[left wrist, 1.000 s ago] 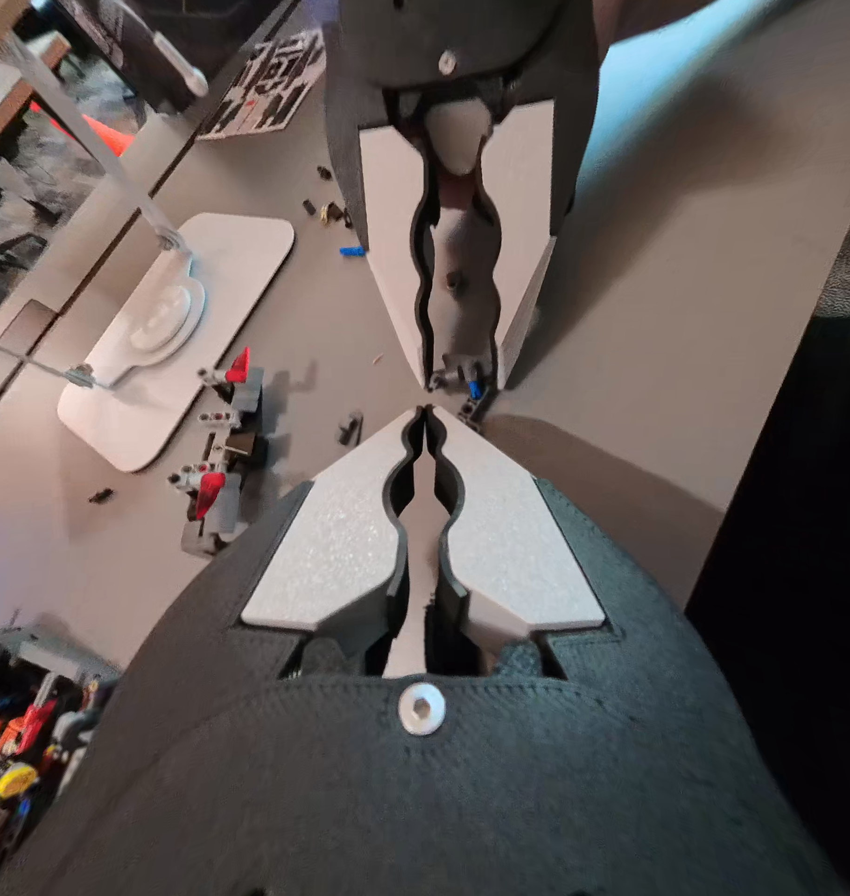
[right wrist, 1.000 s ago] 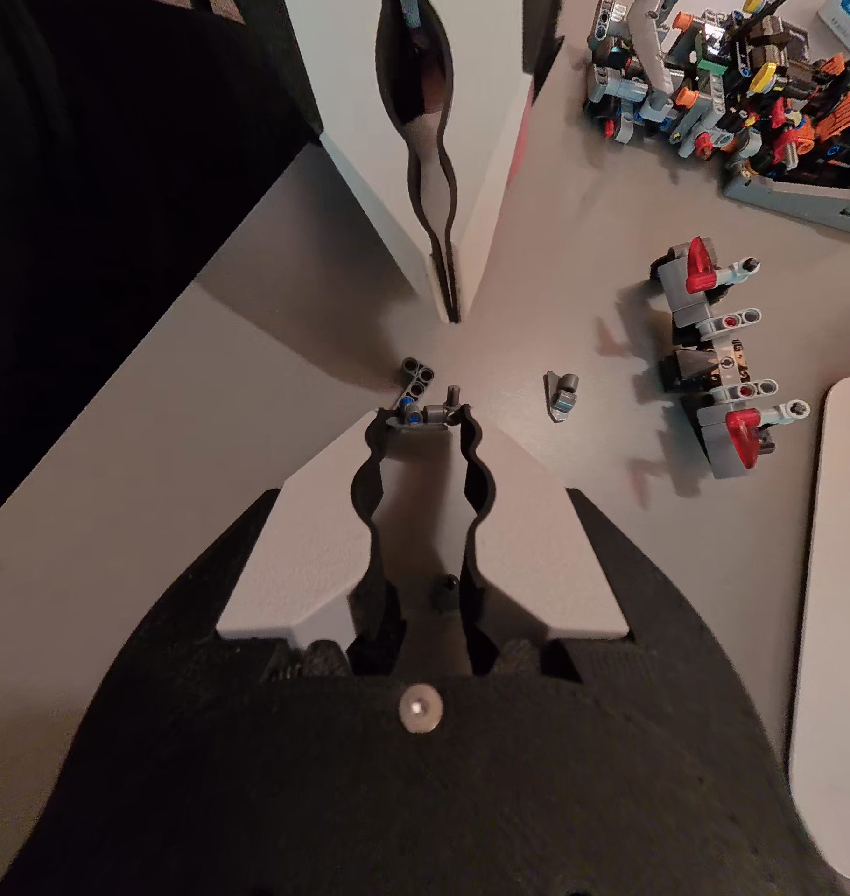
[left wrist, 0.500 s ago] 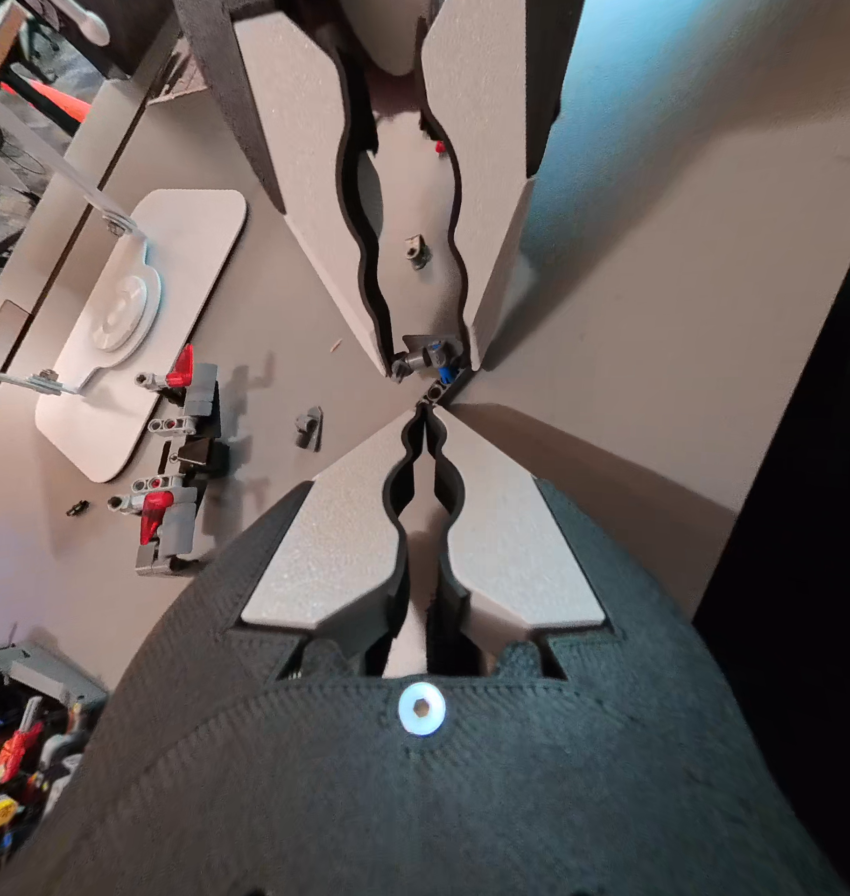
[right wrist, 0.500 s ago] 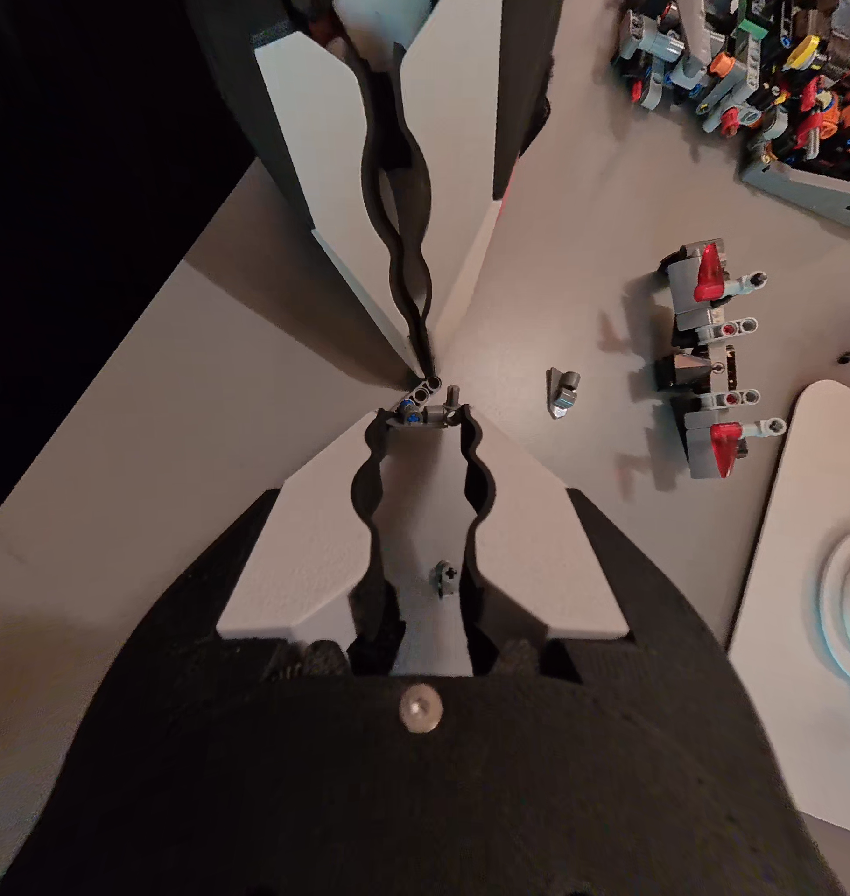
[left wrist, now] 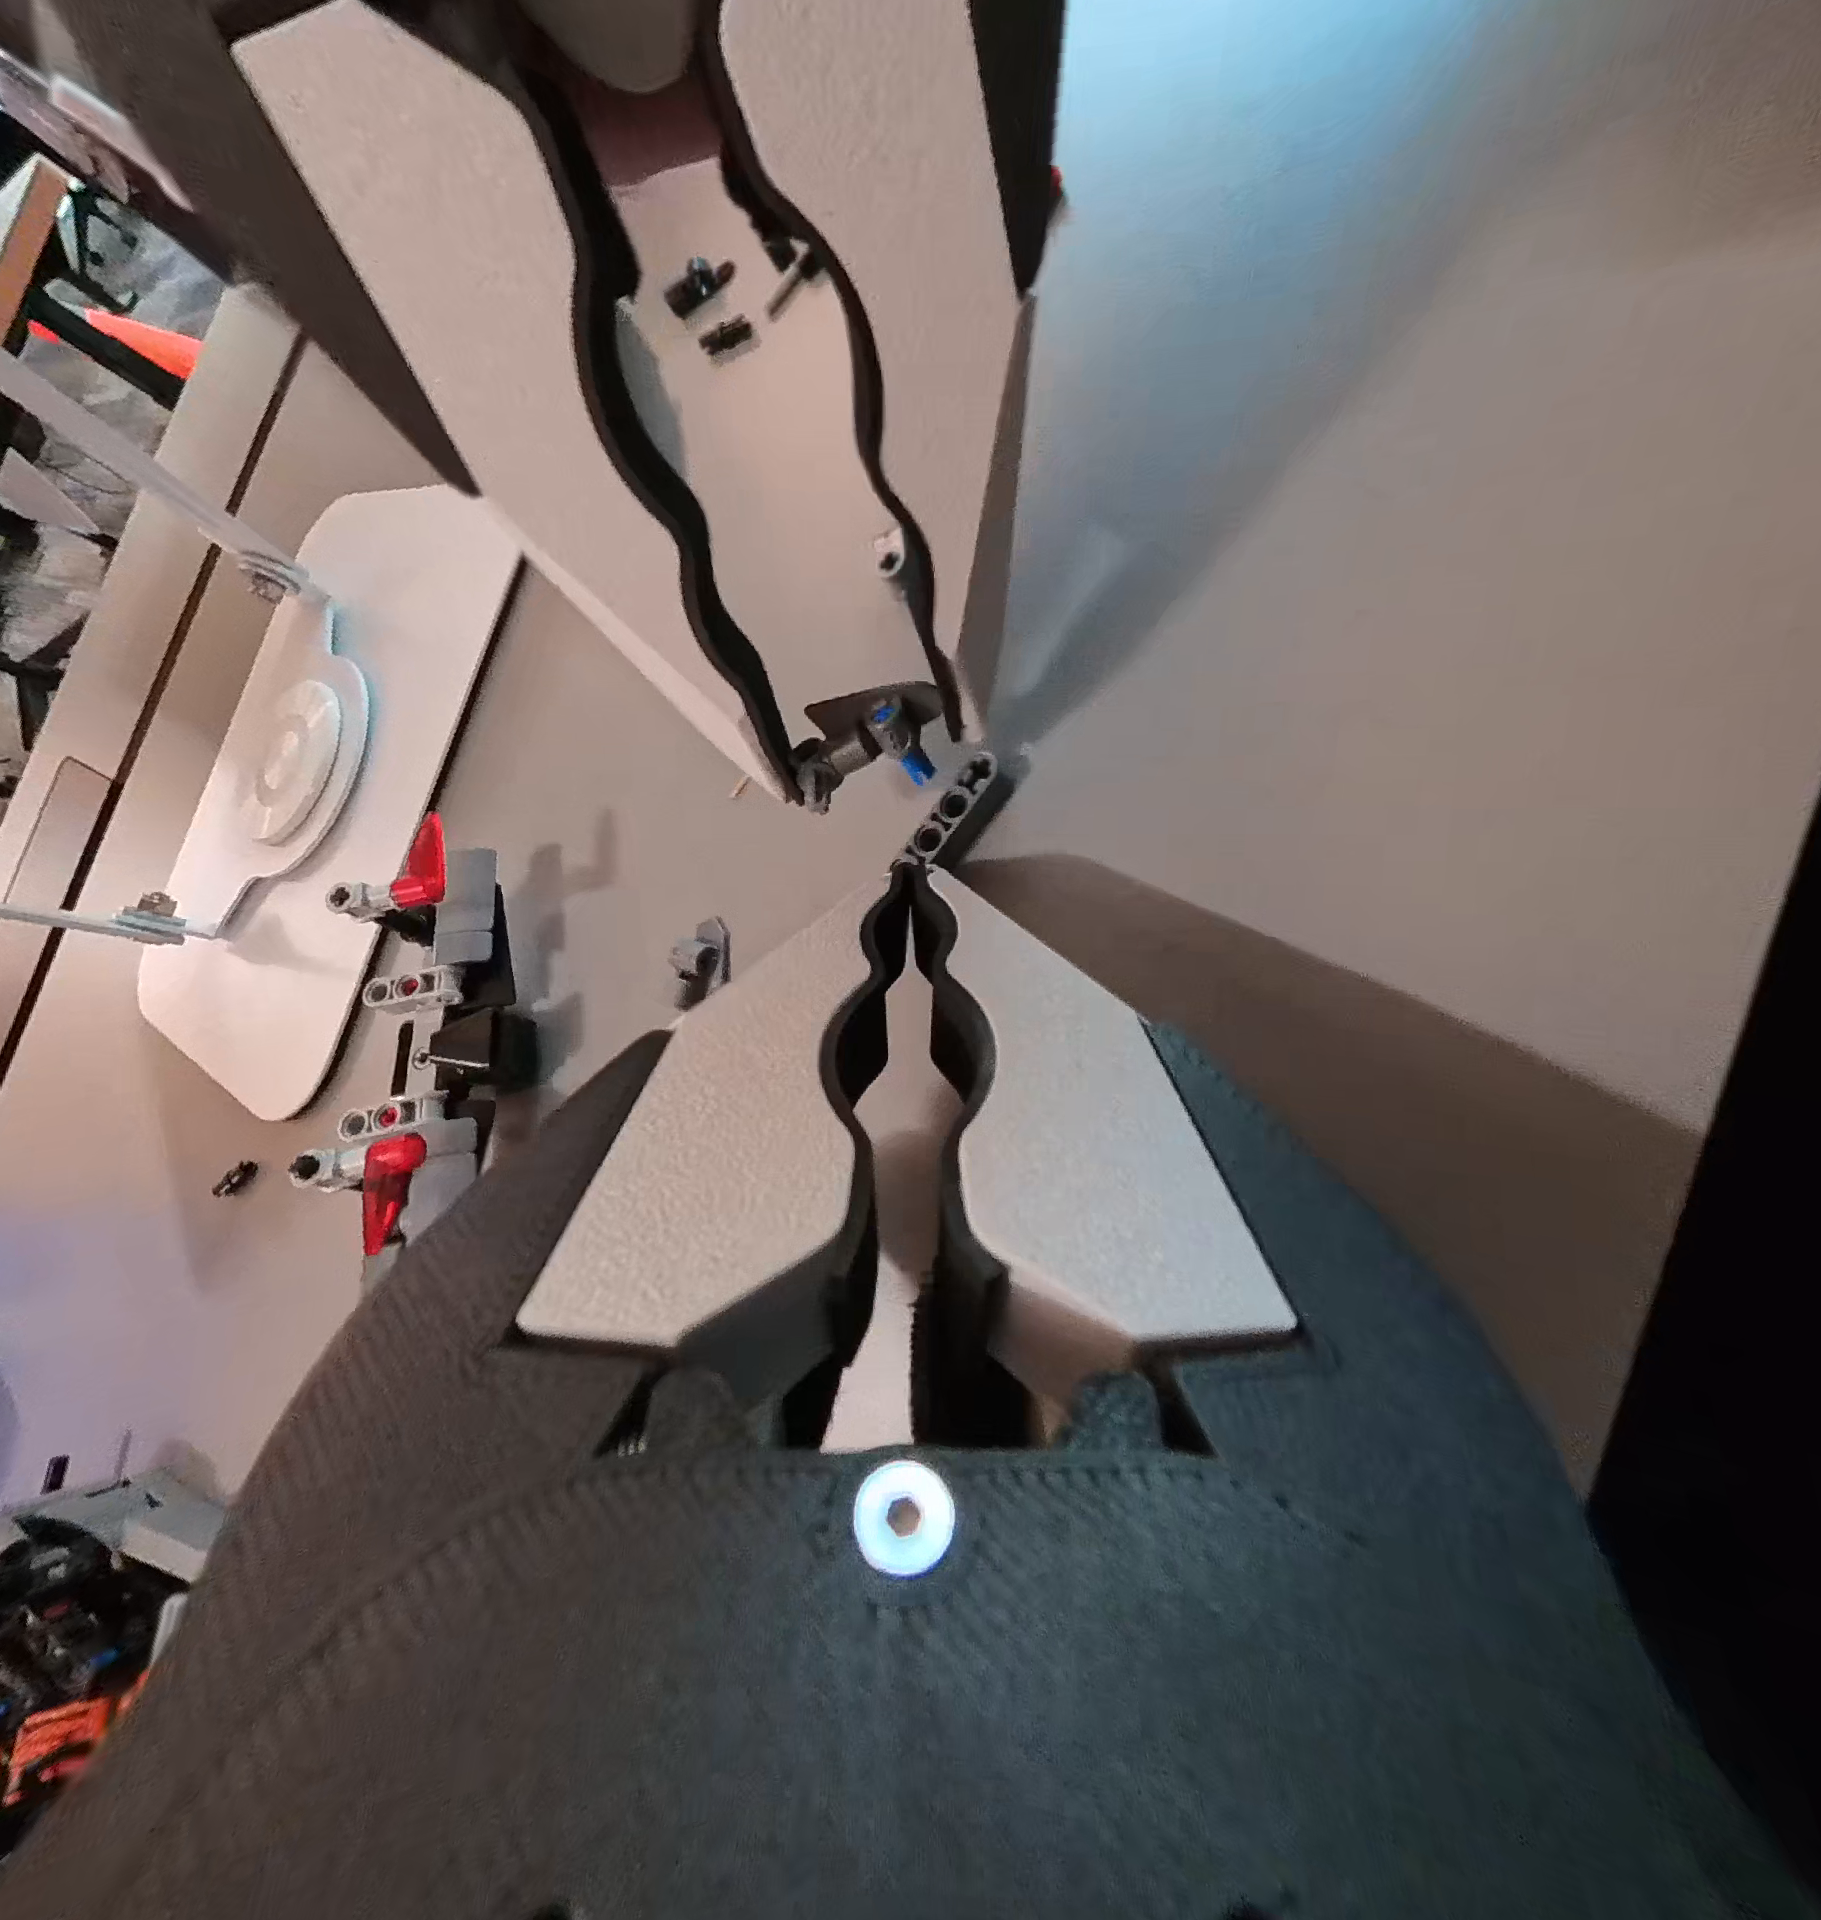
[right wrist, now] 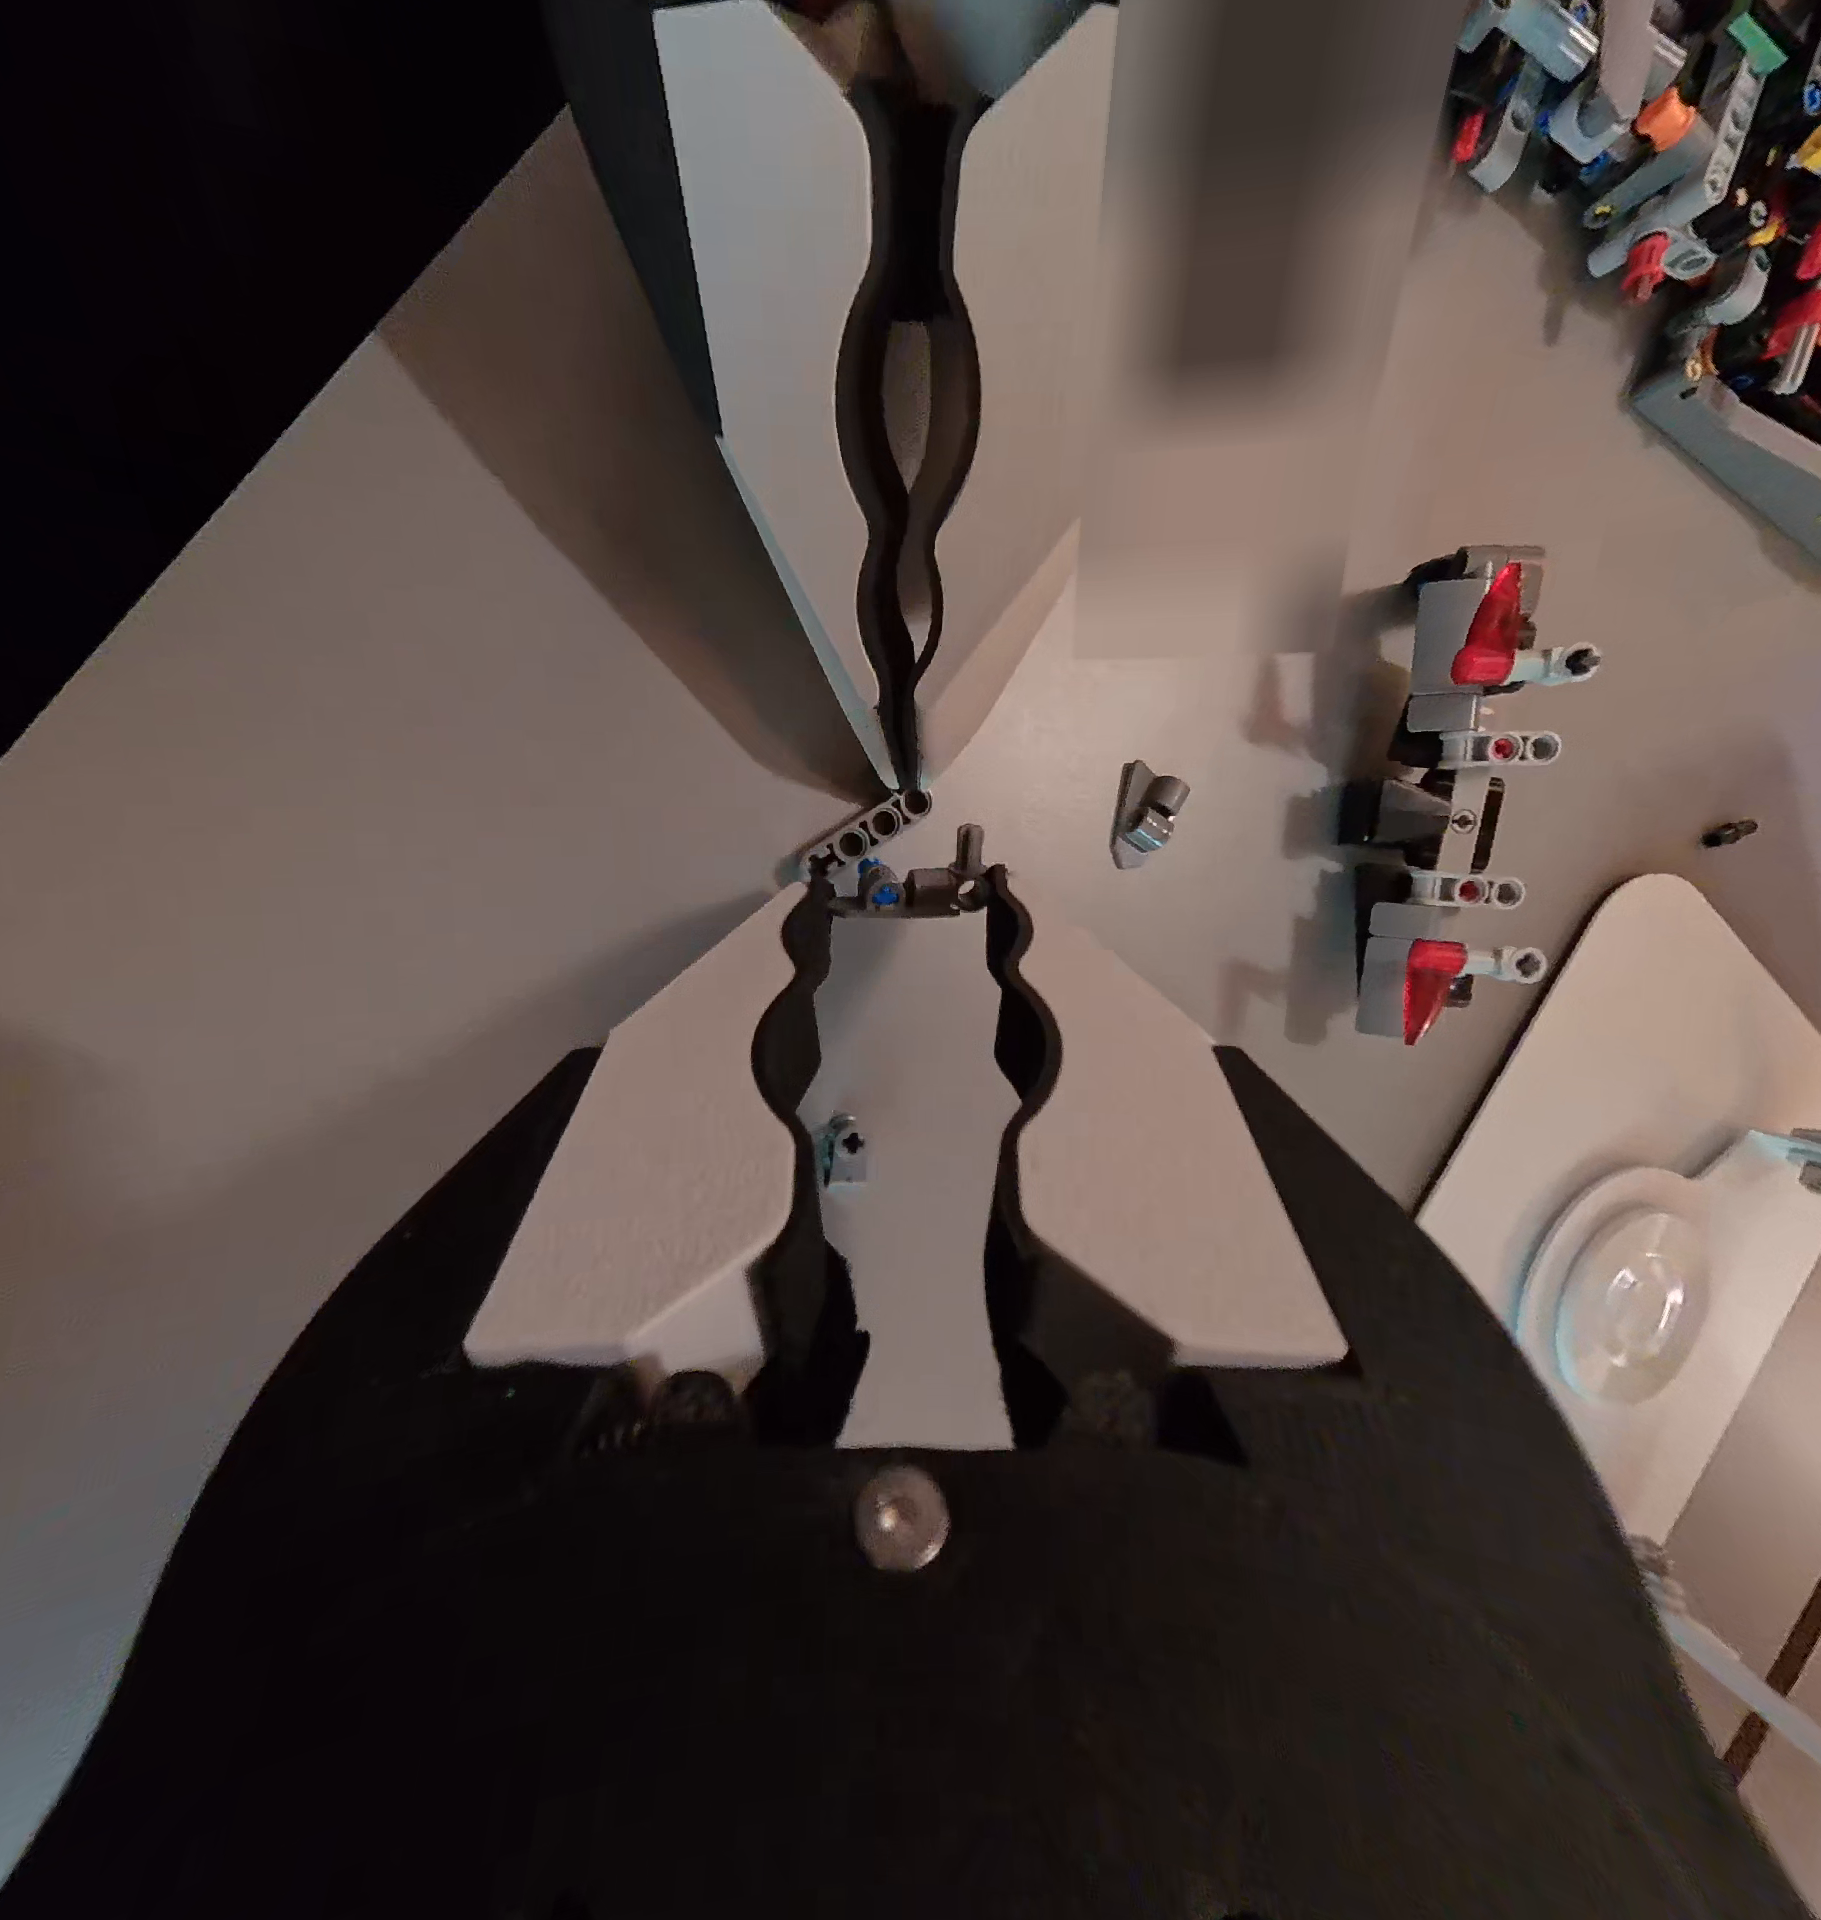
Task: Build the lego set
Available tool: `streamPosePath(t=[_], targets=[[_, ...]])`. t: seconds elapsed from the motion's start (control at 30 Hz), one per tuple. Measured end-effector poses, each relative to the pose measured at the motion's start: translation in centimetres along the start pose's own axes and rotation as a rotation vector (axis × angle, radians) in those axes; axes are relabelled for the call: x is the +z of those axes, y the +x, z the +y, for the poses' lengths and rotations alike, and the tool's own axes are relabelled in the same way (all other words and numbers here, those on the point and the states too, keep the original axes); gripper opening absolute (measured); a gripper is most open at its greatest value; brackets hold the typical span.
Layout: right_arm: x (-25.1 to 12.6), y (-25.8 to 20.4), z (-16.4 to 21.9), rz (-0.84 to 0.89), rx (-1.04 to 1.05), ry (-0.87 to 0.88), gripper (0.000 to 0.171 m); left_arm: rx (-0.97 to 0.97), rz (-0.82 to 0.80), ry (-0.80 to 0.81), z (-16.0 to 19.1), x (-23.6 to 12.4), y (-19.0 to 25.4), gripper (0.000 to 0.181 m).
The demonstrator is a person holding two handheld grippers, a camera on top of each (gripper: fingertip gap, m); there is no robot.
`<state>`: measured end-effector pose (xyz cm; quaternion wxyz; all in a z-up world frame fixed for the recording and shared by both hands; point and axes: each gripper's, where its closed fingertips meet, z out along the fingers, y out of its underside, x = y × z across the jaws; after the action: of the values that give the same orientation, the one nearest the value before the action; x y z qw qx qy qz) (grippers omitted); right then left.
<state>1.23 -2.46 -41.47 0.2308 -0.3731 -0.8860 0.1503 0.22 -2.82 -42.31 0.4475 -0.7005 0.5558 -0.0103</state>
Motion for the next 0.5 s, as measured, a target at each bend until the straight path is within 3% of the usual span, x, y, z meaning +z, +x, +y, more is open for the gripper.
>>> streamPosePath(t=[0.03,0.5], targets=[[0.0,0.1,-0.1,-0.011,-0.008,0.002,0.028,0.016,0.002,0.000,0.0,0.0,-0.1,0.000],[0.4,-0.2,-0.1,-0.037,-0.049,-0.009,0.028,0.172,-0.043,0.080,-1.0,-0.6,-0.7,0.000]])
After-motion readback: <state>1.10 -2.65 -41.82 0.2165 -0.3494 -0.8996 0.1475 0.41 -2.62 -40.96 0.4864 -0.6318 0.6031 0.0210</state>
